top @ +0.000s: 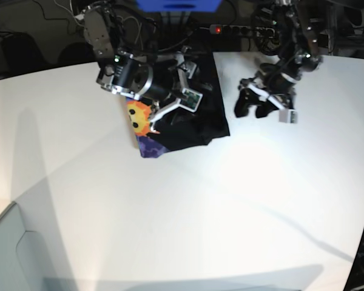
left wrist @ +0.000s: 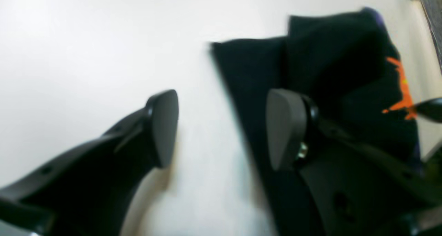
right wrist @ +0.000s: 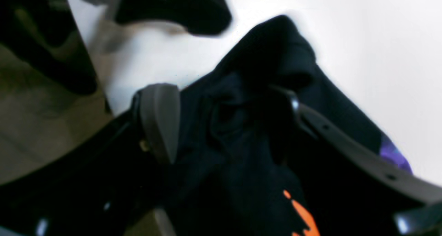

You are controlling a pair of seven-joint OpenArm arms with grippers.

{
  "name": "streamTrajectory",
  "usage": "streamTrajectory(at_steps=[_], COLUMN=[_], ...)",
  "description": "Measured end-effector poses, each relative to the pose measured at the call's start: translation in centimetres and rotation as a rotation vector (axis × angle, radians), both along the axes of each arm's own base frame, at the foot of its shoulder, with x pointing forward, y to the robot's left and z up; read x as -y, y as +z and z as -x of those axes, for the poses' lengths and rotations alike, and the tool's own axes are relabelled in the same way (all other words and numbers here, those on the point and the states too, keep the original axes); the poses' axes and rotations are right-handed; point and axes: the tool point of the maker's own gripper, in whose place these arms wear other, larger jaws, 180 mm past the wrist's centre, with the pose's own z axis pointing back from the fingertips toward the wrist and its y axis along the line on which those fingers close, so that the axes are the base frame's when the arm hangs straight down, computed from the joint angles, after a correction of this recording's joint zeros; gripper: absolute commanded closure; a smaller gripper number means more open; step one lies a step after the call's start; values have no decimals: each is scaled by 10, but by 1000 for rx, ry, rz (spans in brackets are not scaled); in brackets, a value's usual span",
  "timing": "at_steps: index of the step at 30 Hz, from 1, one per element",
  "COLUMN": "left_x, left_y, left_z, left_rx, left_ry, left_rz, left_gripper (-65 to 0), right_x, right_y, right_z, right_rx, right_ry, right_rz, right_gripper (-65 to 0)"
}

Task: Fold the T-shirt properly
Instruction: 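Fold the right gripper's strip end over onto the folded half, then grasp the folded bundle's edge with the right gripper and left gripper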

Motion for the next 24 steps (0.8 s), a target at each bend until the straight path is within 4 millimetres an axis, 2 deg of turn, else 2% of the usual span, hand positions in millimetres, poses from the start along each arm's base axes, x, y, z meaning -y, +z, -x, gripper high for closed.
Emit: streamTrajectory(at_steps=[3,5,9,13,17,19,24], left_x=[-33,-63,-113,-155,-173,-177,-177], left_y=[9,18,22,34,38,40,39], left_z=[11,17,38,54,66,68,69], left_rx=[-22,-20,-69,-56,-61,-59,-61], left_ry=[62,127,260,388,450,461,462], left_rz=[-64,-111,-176,-222,-241,-246,-245], left_gripper=[-388,-388,-388,-388,-388,-388,-388], right_x=[16,26,40,47,45,40,5], right_y=[-2,-3,-6,-18,-34,-45,-62], right_z=[-2,-7,-13,1,10,21,54], right_rx=[-9,-8,-13,-64,-123,-165,-262], right_ry=[-57,-90,-137,-156,-153,-153,-68], right_rz=[16,24,33,50,43,13,-62], right_gripper=[-378,-378,-378,-378,-377,-377,-377])
